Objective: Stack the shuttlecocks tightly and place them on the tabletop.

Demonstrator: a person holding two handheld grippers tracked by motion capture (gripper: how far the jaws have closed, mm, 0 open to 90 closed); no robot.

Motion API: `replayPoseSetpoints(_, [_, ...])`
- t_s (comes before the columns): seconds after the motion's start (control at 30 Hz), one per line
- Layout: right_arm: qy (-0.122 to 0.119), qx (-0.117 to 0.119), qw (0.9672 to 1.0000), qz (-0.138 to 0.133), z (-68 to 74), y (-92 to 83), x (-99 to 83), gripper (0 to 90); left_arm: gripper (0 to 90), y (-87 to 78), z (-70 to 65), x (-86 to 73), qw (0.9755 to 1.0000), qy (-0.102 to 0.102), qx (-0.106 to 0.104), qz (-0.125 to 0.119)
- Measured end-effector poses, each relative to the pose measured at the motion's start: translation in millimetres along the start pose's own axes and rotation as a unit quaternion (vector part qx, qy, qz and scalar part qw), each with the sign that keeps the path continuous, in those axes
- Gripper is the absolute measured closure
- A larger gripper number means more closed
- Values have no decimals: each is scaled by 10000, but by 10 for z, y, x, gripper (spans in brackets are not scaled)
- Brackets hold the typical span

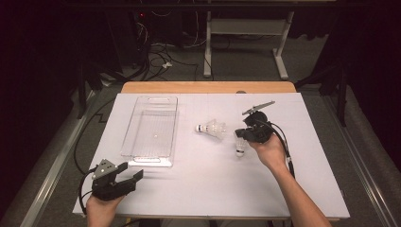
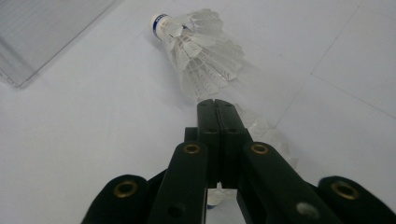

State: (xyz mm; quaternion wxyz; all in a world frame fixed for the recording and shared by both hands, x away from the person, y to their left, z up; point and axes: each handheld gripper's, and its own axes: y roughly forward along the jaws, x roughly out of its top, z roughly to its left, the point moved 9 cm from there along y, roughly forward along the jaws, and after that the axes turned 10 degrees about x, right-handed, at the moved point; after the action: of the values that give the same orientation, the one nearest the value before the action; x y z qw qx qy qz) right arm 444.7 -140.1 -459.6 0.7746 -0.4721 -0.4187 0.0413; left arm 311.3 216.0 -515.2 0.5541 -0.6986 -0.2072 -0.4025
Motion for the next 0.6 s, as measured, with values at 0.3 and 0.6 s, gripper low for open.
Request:
replayPoseSetpoints(0.3, [-127,127,9998,-60,169,51,33,900,317,-5,5,4,10000,7,8,-20])
replayPoseSetpoints(0.6, [-254,319,9991,-110,338,159,64,900,317,-3,2,5,10000,17,11,-20])
